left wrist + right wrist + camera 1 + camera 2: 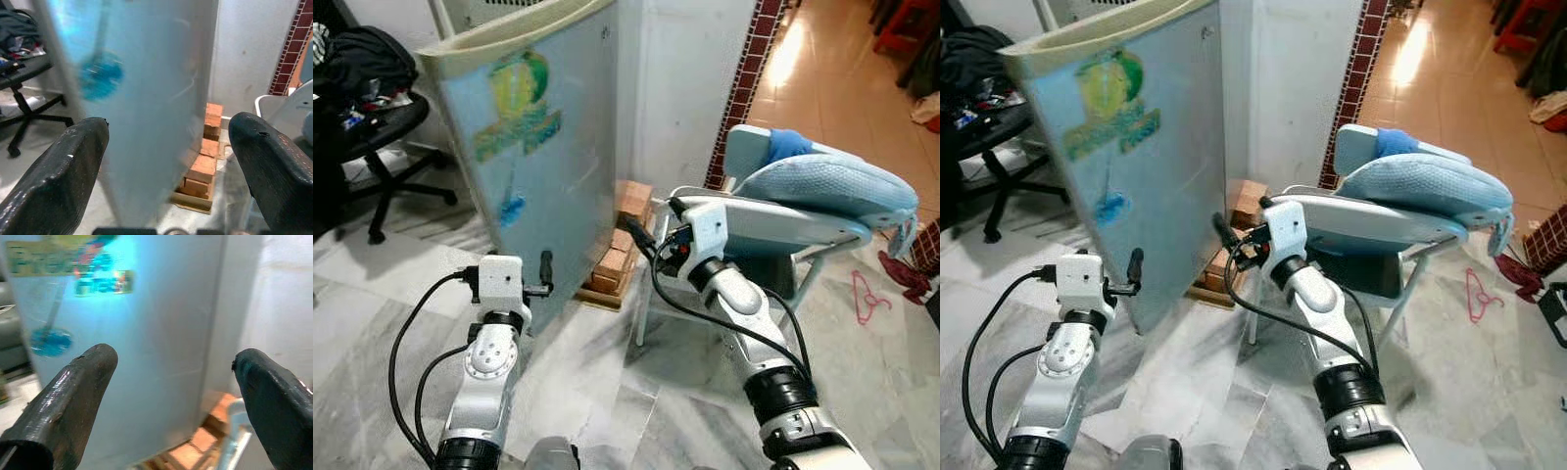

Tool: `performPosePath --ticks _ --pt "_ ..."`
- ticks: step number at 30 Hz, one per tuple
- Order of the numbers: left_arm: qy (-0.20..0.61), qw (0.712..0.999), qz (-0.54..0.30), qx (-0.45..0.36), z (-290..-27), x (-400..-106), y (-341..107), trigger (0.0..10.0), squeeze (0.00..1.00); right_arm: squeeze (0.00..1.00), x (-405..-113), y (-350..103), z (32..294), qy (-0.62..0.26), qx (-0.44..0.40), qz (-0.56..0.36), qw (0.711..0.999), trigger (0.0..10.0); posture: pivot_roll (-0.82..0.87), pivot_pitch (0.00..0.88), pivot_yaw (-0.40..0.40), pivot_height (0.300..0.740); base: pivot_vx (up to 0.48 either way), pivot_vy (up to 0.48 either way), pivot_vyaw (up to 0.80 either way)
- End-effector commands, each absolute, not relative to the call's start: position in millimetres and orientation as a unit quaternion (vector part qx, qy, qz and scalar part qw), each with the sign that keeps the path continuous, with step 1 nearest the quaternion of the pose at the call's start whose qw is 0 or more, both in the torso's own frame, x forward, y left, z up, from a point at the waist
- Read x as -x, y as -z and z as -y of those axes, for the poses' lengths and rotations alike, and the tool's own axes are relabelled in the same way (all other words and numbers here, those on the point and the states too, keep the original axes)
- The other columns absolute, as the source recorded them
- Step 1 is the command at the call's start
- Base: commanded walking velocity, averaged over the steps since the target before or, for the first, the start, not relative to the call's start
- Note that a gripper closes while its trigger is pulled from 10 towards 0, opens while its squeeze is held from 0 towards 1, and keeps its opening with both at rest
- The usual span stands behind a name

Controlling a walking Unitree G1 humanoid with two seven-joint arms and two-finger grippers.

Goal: Restocking fridge

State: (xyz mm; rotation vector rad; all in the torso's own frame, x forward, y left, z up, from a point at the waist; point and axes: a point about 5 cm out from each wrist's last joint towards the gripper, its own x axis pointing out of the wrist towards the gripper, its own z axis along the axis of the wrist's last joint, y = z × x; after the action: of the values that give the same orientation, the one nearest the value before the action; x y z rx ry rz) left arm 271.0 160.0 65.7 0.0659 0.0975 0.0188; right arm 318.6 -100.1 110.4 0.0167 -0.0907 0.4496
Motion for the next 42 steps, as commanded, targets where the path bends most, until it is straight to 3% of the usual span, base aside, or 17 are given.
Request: performPosePath --ticks 1,5,22,27,37,42 --pt "-0.01 0.998 -0.049 -0.032 -161 -273 -68 10.0 0.0 0.0 -318 -112 105 -0.201 -0.001 0.059 0.978 10.0 0.14 0.021 -0.002 0.74 0.0 0.0 0.0" --pt "-0.002 0.998 -0.051 -0.029 -156 -269 -67 10.0 0.0 0.0 -315 -107 112 -0.165 -0.01 0.044 0.985 10.0 0.14 0.019 -0.005 0.74 0.0 0.188 -0.28" --pt "-0.003 0.999 -0.038 -0.033 -155 -276 -78 10.0 0.0 0.0 -317 -106 110 -0.15 0.004 0.042 0.988 10.0 0.14 0.036 -0.006 0.74 0.0 0.461 -0.79" --pt "-0.004 0.999 -0.022 -0.034 -155 -276 -84 10.0 0.0 0.0 -316 -104 114 -0.136 0.019 0.039 0.99 10.0 0.14 0.034 -0.004 0.74 0.0 0.461 0.0" --pt "0.007 0.998 -0.031 -0.056 -169 -256 -78 10.0 0.0 0.0 -306 -101 163 -0.068 0.048 0.032 0.996 10.0 0.13 0.034 0.006 0.74 0.0 0.461 0.0" --pt "-0.002 0.997 -0.021 -0.068 -177 -248 -87 10.0 0.0 0.0 -295 -101 181 -0.073 0.063 0.023 0.995 10.0 0.13 0.019 0.02 0.74 0.0 0.475 -0.8"
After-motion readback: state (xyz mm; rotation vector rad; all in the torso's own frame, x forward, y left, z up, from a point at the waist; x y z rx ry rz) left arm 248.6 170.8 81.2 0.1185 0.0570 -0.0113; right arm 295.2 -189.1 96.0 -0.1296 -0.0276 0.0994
